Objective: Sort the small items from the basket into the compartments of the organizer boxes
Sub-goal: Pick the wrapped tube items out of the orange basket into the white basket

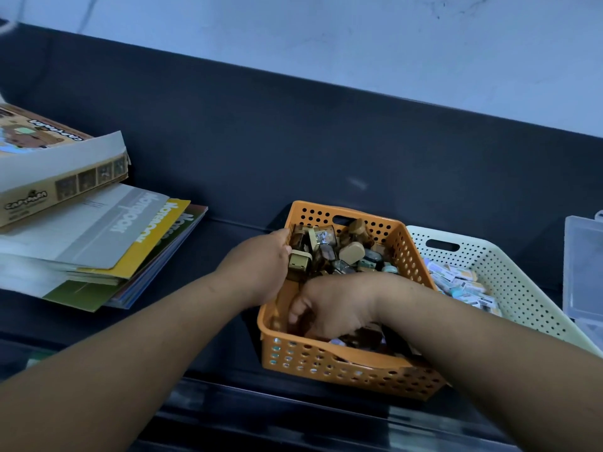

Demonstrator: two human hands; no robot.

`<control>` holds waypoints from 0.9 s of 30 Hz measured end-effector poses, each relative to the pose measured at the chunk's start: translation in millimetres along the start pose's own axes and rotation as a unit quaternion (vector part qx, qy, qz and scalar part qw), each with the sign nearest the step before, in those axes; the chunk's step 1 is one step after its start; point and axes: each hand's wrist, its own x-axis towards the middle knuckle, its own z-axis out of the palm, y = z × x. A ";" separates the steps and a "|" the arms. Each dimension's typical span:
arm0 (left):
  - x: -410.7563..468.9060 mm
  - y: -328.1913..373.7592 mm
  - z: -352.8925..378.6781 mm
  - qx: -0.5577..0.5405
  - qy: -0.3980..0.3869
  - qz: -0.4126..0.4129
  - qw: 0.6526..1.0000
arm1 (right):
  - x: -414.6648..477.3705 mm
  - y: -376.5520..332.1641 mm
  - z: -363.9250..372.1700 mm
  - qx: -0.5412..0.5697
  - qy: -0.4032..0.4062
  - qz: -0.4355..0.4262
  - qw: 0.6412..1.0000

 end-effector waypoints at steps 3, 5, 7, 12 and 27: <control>-1.7 1.5 -1.8 0.003 0.003 0.002 1.000 | 9.7 3.1 0.8 0.021 -0.018 -0.015 1.000; -2.1 2.4 -2.1 0.004 0.004 0.004 1.000 | 16.7 7.5 3.1 0.056 -0.039 -0.008 0.998; -1.4 2.0 -1.6 0.008 0.001 0.001 1.000 | 19.8 9.8 3.9 0.077 -0.052 -0.001 0.996; -2.1 2.8 -2.1 -0.002 -0.003 -0.004 1.000 | 14.7 15.5 3.2 0.161 -0.058 -0.021 0.985; -4.8 10.8 -7.2 -0.006 -0.024 -0.018 1.000 | -61.8 75.5 -8.5 0.380 0.240 -0.032 0.893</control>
